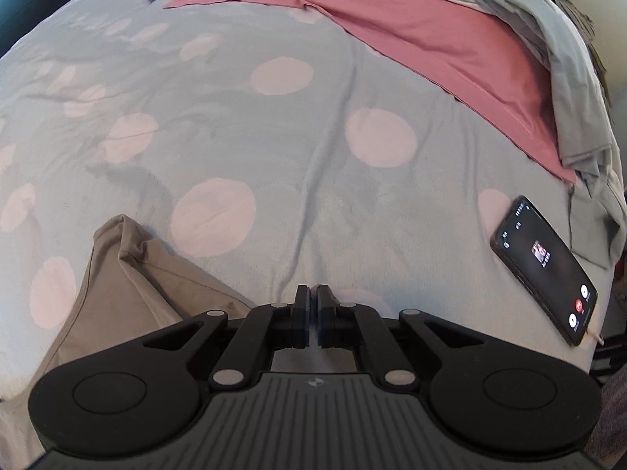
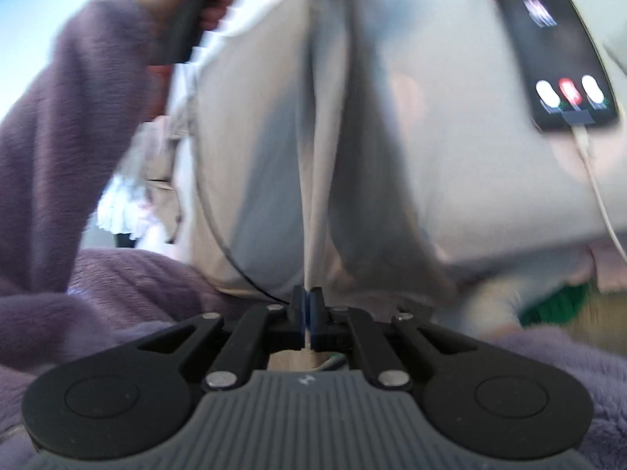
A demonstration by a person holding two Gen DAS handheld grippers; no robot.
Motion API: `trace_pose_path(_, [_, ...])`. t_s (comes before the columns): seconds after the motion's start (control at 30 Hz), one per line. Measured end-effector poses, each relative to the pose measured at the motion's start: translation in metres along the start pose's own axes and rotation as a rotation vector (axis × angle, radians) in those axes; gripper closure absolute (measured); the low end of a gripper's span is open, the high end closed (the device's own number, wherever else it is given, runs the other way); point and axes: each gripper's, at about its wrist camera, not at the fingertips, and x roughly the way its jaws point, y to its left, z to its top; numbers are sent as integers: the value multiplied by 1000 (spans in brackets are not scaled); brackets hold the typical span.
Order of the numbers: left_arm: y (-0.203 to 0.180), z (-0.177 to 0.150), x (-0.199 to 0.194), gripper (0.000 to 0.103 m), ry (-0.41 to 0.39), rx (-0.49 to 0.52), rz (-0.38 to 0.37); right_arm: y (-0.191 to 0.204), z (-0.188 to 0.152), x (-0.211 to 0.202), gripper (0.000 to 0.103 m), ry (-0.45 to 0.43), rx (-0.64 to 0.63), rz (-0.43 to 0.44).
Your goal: Fold clothes
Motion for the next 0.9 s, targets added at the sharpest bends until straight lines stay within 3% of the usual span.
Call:
trace_pose_path(0.23, [-1,-11,8,102,-24,-49,19,-32,-2,34,101,68,55,-117])
trace_pose_path(0.4, [-3,-18,6,99,-72,-71,9,-51,-1,33,100,59,112,-136])
trace_pose_path(0.5, [-3,-27,-8,82,-138,-91,-9,-45,-2,32,100,49,100,-115])
trace_pose_path(0.53, [-4,-31,-16,75,-162,-88,-7,-39,-2,32,100,53,77,-96])
trace_pose_path(0.6, [-4,-41,-32,71,-194,-79,12,-26,-5,34,100,61,39,-31])
trace_pose_path(0.67, [-4,-52,-46,64,-208,-69,25,-11,-8,34,100,60,28,101])
trace_pose_path(0.73, [-2,-65,-60,64,-217,-75,39,-2,-9,33,100,47,45,224])
trace_pose_path(0.8, [1,-80,-72,62,-221,-98,30,-5,-9,33,100,37,52,198])
trace_pose_path(0.9, [-1,-105,-84,62,-223,-133,6,-27,-10,39,100,37,49,-53])
